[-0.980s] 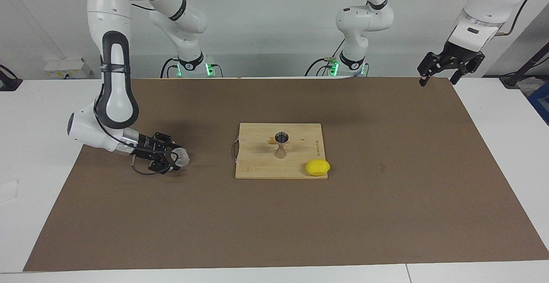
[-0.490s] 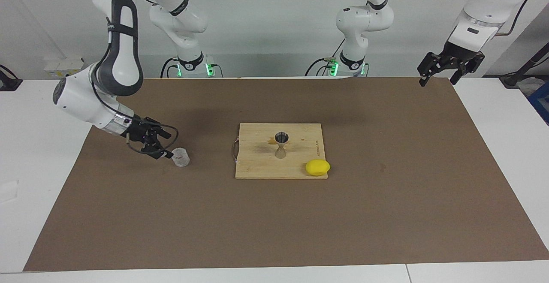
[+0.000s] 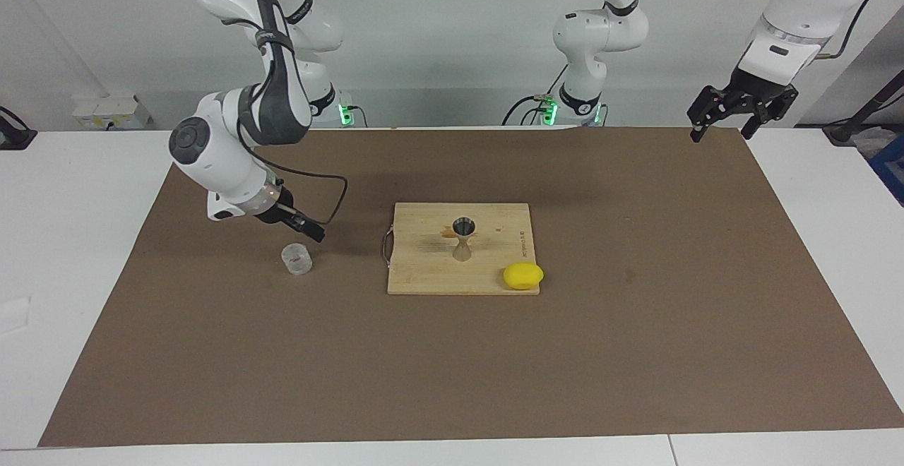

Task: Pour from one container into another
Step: 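Lower the clear cup onto the table and open the right gripper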

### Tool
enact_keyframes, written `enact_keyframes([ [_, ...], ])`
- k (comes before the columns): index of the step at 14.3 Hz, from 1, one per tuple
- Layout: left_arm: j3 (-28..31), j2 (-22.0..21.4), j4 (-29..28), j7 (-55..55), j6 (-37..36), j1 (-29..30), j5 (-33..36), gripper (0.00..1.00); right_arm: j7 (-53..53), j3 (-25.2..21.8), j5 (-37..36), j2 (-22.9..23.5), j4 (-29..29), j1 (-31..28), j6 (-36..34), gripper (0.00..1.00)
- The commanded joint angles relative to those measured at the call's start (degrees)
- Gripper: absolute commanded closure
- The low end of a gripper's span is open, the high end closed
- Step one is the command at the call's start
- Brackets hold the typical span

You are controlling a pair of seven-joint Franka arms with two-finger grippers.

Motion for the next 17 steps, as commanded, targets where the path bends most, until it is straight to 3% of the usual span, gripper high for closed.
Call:
enact_keyframes([
  [1, 0.36, -1.70, -1.99, -0.63, 0.88, -0.52, -0.55, 0.00, -3.90, 0.24, -7.50, -3.21, -0.26, 2.27, 0.64, 0.00],
  [6, 0.36, -1.70, -1.99, -0.63, 1.05, -0.43, -0.55, 0.00, -10.05, 0.42, -7.87, -7.69, 5.01, 2.36, -1.55, 0.00],
  [11, 0.36, -1.70, -1.99, -0.63, 1.05, -0.52, -0.82, 0.00, -12.00, 0.24, -7.96, -9.55, 16.24, 2.19, -14.35, 0.00],
  [15, 0.36, -1.79, -2.08, -0.63, 1.14, -0.52, -0.73, 0.00, -13.84, 0.24, -7.87, -11.39, 18.54, 1.57, -21.23, 0.00],
  [17, 0.36, -1.79, -2.25, -0.63, 1.14, -0.52, -0.73, 0.00, -15.15, 0.07, -7.34, -10.52, 22.49, 1.31, -24.48, 0.00],
])
